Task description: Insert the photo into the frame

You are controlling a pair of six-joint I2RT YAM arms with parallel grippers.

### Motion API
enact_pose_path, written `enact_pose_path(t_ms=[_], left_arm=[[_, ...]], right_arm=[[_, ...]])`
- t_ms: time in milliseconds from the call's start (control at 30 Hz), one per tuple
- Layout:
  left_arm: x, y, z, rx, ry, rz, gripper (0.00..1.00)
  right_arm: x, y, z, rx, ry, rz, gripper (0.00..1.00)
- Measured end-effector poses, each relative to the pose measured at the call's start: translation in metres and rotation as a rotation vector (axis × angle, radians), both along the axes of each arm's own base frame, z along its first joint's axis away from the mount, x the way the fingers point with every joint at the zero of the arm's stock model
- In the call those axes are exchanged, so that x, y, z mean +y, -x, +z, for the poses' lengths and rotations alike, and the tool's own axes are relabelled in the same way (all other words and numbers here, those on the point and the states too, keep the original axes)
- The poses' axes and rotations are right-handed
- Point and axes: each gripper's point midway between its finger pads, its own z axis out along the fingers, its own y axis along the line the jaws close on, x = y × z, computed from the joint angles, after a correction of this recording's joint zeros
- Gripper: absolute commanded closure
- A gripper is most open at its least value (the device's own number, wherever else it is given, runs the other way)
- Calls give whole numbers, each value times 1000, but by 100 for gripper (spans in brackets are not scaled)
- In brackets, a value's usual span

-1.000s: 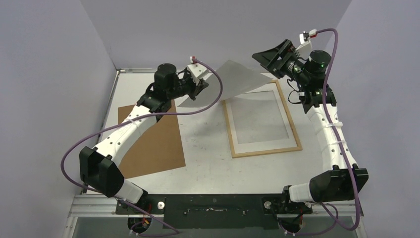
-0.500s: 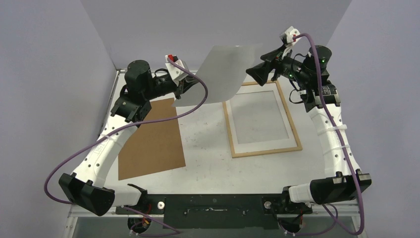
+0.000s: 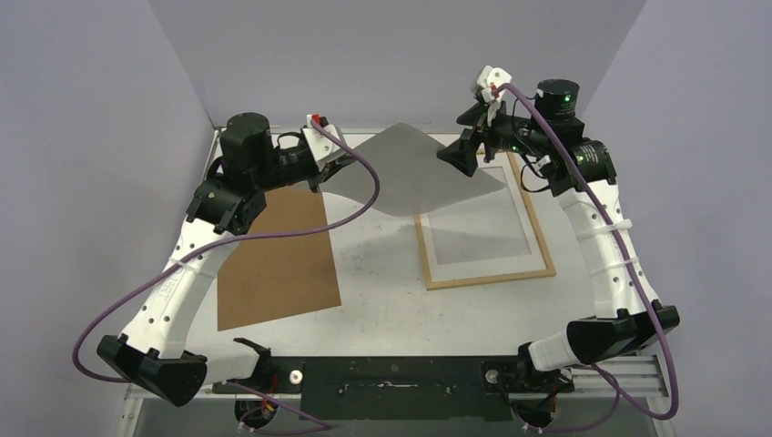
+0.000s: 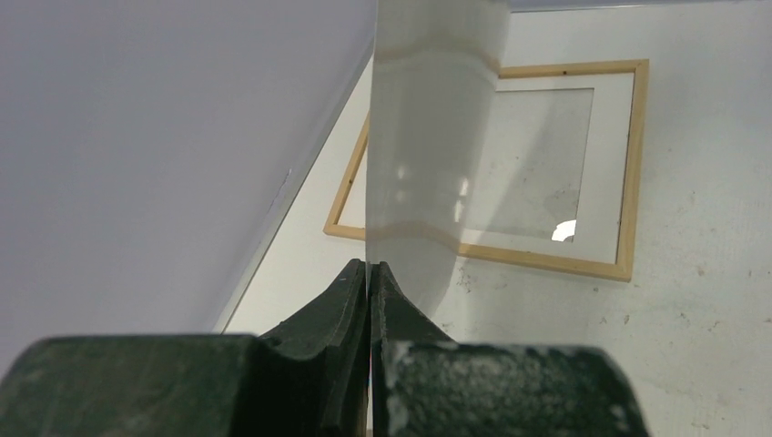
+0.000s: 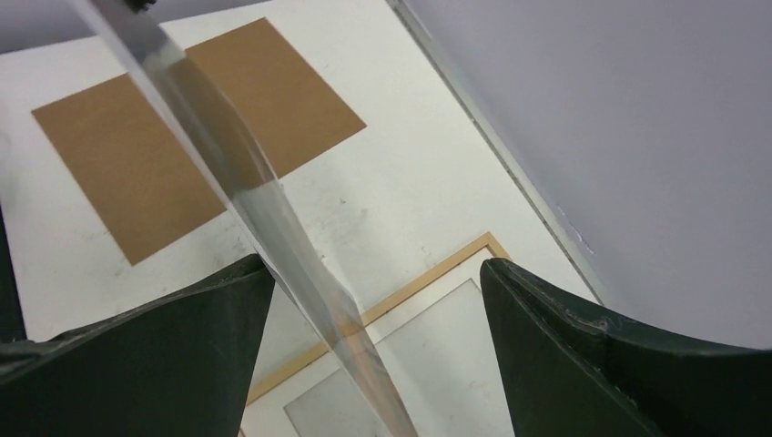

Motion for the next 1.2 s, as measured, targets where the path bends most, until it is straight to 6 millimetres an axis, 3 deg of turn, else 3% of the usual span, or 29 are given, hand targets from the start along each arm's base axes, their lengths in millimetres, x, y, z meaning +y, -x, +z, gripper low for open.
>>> enact_pose_path(t_ms=[133,333,533,700,800,833,933,1000,1100,1200], left_arm=[[4,0,-2,6,-22,16,100],[5,1,-2,7,-24,17,100],[5,5,2,12,-24,12,100],[6,7,9,1,-16,9,100],[7,7,9,10,-17,15,100],[7,7,9,13,-16,17,97],[10,3,10,19,-8,42,45],[13,-2,12,23,4,83,24],[22,-13,11,32,34,173,13],[34,-20,5,79,63,272,10]], right_arm=[[2,18,-9,25,53,81,26],[11,38,-39,110,124,178,37],[18,46,-67,192,178,236,67],[20,53,-70,213,179,257,100],[21,55,-68,225,161,260,100],[22,55,-66,227,154,259,100],[22,58,-64,232,135,251,100],[22,61,-62,235,123,243,100],[22,61,-60,249,97,210,100],[21,53,-59,284,66,149,100]])
